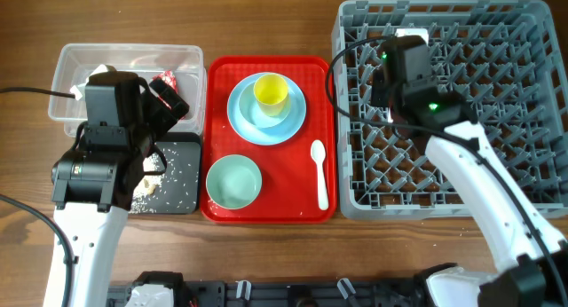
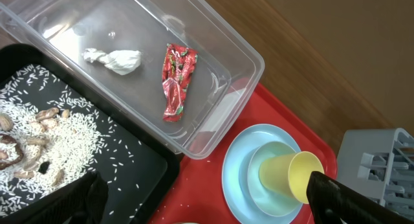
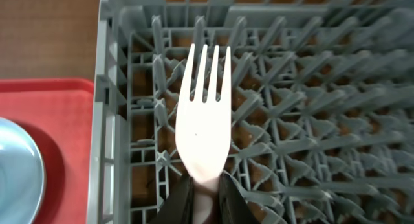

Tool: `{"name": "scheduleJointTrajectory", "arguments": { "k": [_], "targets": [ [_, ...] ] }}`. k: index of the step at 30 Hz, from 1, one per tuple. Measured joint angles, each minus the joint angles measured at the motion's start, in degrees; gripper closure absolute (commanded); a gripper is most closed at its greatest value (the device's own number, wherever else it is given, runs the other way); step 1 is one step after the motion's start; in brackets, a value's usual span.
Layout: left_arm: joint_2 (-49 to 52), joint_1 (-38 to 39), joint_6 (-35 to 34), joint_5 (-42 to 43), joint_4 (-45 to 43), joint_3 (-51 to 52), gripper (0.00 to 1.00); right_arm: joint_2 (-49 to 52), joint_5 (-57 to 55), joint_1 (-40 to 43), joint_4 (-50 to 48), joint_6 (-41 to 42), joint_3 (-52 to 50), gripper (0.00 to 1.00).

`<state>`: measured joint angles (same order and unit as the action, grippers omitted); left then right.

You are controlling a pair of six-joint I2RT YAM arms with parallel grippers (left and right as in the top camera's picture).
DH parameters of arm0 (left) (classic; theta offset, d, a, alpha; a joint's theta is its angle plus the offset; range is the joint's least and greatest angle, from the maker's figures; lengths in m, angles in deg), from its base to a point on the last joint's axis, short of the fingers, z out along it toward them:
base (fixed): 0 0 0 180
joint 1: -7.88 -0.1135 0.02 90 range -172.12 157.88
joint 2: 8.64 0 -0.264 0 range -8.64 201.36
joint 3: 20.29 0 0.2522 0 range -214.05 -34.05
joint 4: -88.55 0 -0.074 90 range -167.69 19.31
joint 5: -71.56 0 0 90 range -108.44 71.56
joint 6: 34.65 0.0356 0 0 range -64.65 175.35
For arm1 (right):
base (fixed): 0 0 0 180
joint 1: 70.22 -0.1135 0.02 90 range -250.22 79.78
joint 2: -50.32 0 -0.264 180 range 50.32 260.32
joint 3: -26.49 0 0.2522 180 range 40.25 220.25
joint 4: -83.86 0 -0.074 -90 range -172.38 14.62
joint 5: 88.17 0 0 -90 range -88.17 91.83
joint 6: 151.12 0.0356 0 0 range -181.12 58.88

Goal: Sort waste into correct bins and load items into the dishwasher rack
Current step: 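Carry the fork with the right gripper into the grey dish rack, then move the right gripper to the white spoon and grasp it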

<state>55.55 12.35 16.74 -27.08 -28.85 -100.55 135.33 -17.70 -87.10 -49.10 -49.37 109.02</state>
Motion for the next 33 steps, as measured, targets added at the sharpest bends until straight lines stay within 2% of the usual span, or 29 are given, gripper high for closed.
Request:
{"name": "scheduleJointTrajectory", "arguments": {
  "k": [6, 9, 13, 16, 25, 29, 33],
  "targets": [
    [0.0, 0.0, 0.0, 0.0, 0.0, 0.0, 0.0, 6.7, 4.7, 2.1, -0.4, -2.1, 0.0, 0.95],
    [0.0, 0.0, 0.0, 0.0, 0.0, 0.0, 0.0, 9.6, 6.1, 2.1, -0.4, -3.1, 0.0, 0.85],
    [0.0, 0.0, 0.0, 0.0, 0.0, 0.0, 0.0, 11.5, 7.1, 2.1, -0.3, -3.6, 0.0, 0.81],
    [0.0, 0.0, 0.0, 0.0, 0.0, 0.0, 0.0, 11.5, 7.1, 2.1, -0.2, -3.8, 0.0, 0.78],
    [0.0, 0.0, 0.0, 0.0, 0.0, 0.0, 0.0, 11.1, 7.6, 2.0, 0.4, -4.0, 0.8, 0.79],
    [0.0, 0.0, 0.0, 0.0, 0.0, 0.0, 0.0, 5.8, 13.6, -0.3, 0.0, -3.9, 2.6, 0.79],
    [0.0, 0.0, 0.0, 0.0, 0.0, 0.0, 0.0, 1.4, 20.1, -4.5, -0.4, 0.1, 3.8, 0.79]
  ]
}}
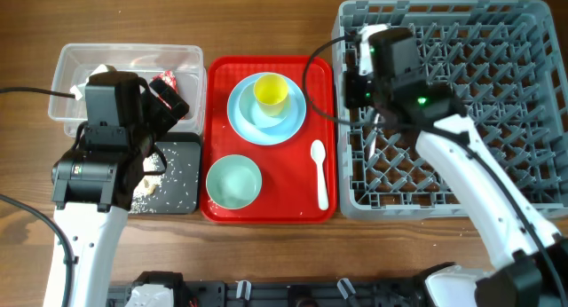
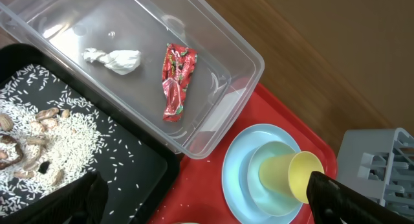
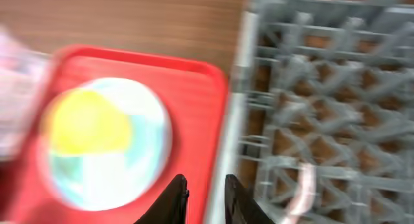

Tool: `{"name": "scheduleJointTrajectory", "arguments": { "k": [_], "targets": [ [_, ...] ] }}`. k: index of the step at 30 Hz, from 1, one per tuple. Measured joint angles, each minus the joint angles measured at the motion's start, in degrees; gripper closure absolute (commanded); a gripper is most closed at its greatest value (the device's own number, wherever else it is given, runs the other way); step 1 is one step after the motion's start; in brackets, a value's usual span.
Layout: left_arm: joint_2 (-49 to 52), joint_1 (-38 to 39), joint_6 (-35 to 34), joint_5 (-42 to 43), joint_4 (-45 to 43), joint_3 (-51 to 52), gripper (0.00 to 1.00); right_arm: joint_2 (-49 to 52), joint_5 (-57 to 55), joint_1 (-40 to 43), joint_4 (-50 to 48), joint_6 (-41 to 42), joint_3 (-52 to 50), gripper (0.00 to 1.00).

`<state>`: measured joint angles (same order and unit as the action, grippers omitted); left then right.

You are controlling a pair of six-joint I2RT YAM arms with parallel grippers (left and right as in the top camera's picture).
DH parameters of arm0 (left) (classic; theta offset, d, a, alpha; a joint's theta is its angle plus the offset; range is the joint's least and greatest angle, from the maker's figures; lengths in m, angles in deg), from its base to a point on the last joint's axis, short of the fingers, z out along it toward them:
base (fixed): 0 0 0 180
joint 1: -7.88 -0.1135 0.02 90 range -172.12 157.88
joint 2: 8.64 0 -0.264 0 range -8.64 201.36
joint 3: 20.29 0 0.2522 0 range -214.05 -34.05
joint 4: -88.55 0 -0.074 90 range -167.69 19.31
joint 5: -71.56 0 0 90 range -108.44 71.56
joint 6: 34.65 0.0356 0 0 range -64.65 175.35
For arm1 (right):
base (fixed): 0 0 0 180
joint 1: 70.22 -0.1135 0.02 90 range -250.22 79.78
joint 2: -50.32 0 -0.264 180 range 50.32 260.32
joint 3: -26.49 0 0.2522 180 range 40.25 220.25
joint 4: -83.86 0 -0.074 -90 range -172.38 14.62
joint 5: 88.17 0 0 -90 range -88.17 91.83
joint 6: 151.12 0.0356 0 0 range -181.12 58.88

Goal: Sort waste into correct bins and load items into the dishwasher rack
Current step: 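Move the right gripper to the white spoon and grasp it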

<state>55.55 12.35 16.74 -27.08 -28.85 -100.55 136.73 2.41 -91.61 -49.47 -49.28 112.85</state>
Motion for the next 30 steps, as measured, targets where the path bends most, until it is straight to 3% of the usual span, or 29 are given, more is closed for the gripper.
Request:
{"name": "scheduleJointTrajectory", "arguments": {
  "k": [6, 17, 23, 30],
  "targets": [
    [0.0, 0.0, 0.0, 0.0, 0.0, 0.0, 0.0, 0.3, 2.4, -7.8, 0.5, 10.2, 0.1, 0.74],
    [0.0, 0.0, 0.0, 0.0, 0.0, 0.0, 0.0, 11.9, -12.3, -23.5, 6.9, 13.7, 0.1, 0.73],
    [0.0, 0.0, 0.0, 0.0, 0.0, 0.0, 0.0, 17.3, -18.5, -25.1, 14.6, 16.4, 0.1, 0.7],
    [0.0, 0.0, 0.0, 0.0, 0.0, 0.0, 0.0, 19.1, -19.2, -25.1, 15.3, 18.8, -1.3, 0.67]
  ]
}}
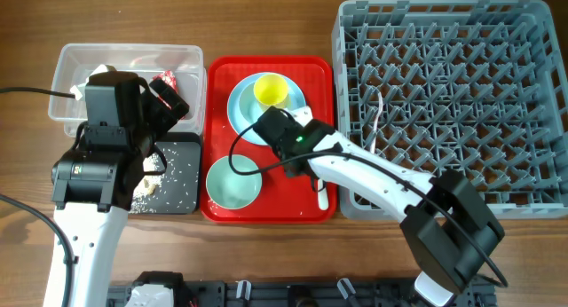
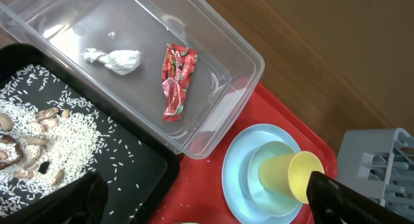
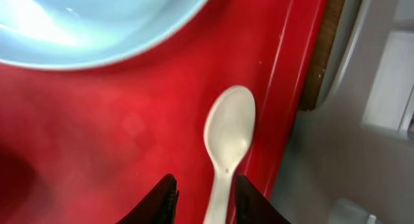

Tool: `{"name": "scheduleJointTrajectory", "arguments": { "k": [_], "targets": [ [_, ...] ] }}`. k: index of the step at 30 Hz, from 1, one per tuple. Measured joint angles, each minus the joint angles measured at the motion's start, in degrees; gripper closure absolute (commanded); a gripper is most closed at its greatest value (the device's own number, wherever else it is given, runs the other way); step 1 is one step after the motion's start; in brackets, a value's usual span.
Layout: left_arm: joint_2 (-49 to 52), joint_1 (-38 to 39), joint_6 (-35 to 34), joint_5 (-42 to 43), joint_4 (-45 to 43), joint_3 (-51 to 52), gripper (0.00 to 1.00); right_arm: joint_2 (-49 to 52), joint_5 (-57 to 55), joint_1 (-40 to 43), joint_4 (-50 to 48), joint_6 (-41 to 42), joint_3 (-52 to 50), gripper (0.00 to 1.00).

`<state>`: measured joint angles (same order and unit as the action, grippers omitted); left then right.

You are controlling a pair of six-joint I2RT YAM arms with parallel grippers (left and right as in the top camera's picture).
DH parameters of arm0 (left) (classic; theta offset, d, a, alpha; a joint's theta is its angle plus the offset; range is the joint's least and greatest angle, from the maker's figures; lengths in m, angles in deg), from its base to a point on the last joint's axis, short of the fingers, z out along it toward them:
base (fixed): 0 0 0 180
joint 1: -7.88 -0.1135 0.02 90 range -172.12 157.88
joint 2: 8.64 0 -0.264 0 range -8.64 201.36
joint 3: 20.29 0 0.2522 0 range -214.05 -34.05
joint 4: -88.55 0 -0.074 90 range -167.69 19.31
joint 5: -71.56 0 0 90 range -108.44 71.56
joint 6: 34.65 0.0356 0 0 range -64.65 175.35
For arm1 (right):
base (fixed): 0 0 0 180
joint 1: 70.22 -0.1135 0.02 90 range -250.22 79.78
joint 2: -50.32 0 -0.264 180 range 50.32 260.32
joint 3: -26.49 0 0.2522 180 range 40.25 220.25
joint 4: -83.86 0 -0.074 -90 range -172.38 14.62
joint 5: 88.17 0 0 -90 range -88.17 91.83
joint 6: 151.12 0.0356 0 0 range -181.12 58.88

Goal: Sort waste into correct bins and load items into the dishwasher rack
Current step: 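Move the right gripper to the white spoon and grasp it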

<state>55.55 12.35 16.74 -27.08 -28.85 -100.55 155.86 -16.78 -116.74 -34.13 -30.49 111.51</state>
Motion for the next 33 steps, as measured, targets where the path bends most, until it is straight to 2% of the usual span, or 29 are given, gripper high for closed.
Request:
{"name": "scheduleJointTrajectory", "arguments": {
  "k": [10, 14, 17, 26, 33],
  "targets": [
    [0.0, 0.0, 0.0, 0.0, 0.0, 0.0, 0.0, 0.0, 2.8, 0.0, 0.0, 1.7, -5.3, 0.66],
    [0.0, 0.0, 0.0, 0.0, 0.0, 0.0, 0.0, 0.0, 4.7, 0.0, -4.1, 1.7, -8.4, 0.66],
    [0.0, 0.0, 0.0, 0.0, 0.0, 0.0, 0.0, 0.0, 5.2, 0.0, -5.3, 1.7, -9.3, 0.71],
    [0.0, 0.0, 0.0, 0.0, 0.0, 0.0, 0.0, 0.0, 5.7, 0.0, -8.3, -0.2, -9.6, 0.96],
    [0.0, 0.0, 0.0, 0.0, 0.0, 0.0, 0.0, 0.0, 5.9, 0.0, -6.3, -0.5, -8.9, 0.96]
  ]
}}
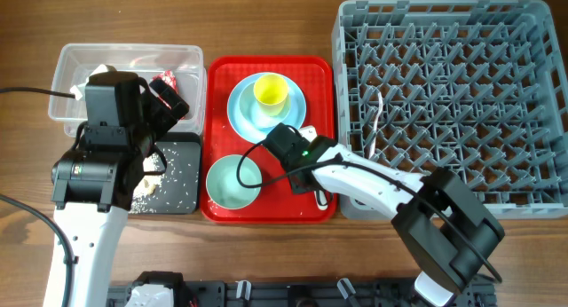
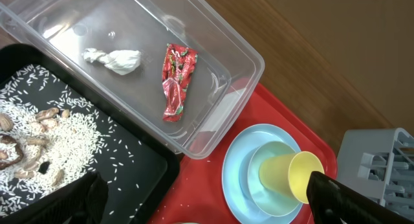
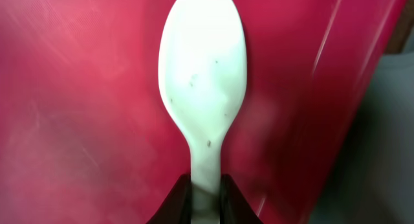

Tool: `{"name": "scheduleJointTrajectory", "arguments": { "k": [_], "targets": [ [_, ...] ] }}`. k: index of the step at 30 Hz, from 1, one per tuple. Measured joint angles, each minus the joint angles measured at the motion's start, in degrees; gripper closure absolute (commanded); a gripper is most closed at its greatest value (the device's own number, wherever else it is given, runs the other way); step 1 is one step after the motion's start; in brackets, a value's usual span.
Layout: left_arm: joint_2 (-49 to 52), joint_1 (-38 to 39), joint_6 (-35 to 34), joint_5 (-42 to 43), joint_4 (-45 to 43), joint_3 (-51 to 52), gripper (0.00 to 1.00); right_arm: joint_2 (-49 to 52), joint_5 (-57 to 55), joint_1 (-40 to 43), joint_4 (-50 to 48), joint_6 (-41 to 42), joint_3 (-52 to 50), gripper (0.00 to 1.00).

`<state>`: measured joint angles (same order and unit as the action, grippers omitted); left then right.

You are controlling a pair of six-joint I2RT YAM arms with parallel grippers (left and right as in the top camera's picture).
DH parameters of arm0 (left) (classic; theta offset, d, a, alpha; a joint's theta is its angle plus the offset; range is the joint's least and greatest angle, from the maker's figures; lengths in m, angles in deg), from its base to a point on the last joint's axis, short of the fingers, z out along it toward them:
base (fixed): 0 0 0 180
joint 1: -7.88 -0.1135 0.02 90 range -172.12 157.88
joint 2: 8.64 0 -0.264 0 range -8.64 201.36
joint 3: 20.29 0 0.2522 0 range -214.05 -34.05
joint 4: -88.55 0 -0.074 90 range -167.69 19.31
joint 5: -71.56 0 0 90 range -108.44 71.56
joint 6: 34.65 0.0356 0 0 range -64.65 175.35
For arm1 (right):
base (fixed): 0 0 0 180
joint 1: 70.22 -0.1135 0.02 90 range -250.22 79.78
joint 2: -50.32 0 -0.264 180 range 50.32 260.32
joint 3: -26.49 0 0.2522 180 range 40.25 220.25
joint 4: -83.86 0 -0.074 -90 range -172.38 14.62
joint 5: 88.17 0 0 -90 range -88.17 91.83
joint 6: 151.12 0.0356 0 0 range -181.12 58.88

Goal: Sort waste into correct bins and load items into the dishwasher rack
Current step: 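Move the right gripper to the white spoon and grasp it, then carry the spoon with the right gripper into the dish rack and release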

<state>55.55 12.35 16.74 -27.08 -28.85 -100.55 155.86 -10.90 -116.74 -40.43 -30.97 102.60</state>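
Observation:
A white spoon (image 3: pixel 202 75) lies on the red tray (image 1: pixel 217 76), with my right gripper (image 3: pixel 206 195) shut on its handle. From overhead the right gripper (image 1: pixel 308 168) covers most of the spoon near the tray's right edge. A white fork (image 1: pixel 377 121) rests in the left part of the grey dishwasher rack (image 1: pixel 532 94). A yellow cup (image 1: pixel 272 91) stands on a blue plate (image 1: pixel 244 112), and a pale green bowl (image 1: pixel 233 182) sits at the tray's front. My left gripper (image 2: pixel 204 204) hangs open above the bins, holding nothing.
A clear bin (image 2: pixel 213 49) holds a red wrapper (image 2: pixel 176 81) and a white crumpled tissue (image 2: pixel 116 60). A black bin (image 2: pixel 139 153) in front of it holds rice and food scraps. The rack's wall rises right beside the tray's right edge.
My right gripper was open just over the spoon, its fingers on either side of the handle. Now it is lower and shut on the handle. The left arm is unchanged.
At first my right gripper held the white fork over the rack. Then the fork lay in the rack and the empty gripper was near the tray. Later it stood open over the spoon, and now it grips the spoon's handle. The left arm stayed still.

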Motion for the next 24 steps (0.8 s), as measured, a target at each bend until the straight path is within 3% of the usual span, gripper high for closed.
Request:
{"name": "scheduleJointTrajectory", "arguments": {
  "k": [4, 8, 14, 24],
  "targets": [
    [0.0, 0.0, 0.0, 0.0, 0.0, 0.0, 0.0, -1.6, 0.5, 0.4, 2.6, -0.6, 3.5, 0.96],
    [0.0, 0.0, 0.0, 0.0, 0.0, 0.0, 0.0, -10.0, 0.7, 3.0, 2.9, -1.5, 5.3, 0.96],
    [0.0, 0.0, 0.2, 0.0, 0.0, 0.0, 0.0, -21.5, -1.0, 13.6, 4.0, -4.2, 5.7, 0.96],
    [0.0, 0.0, 0.2, 0.0, 0.0, 0.0, 0.0, -22.9, -2.8, 28.4, 5.9, -14.7, 5.7, 0.96]
  ]
}}
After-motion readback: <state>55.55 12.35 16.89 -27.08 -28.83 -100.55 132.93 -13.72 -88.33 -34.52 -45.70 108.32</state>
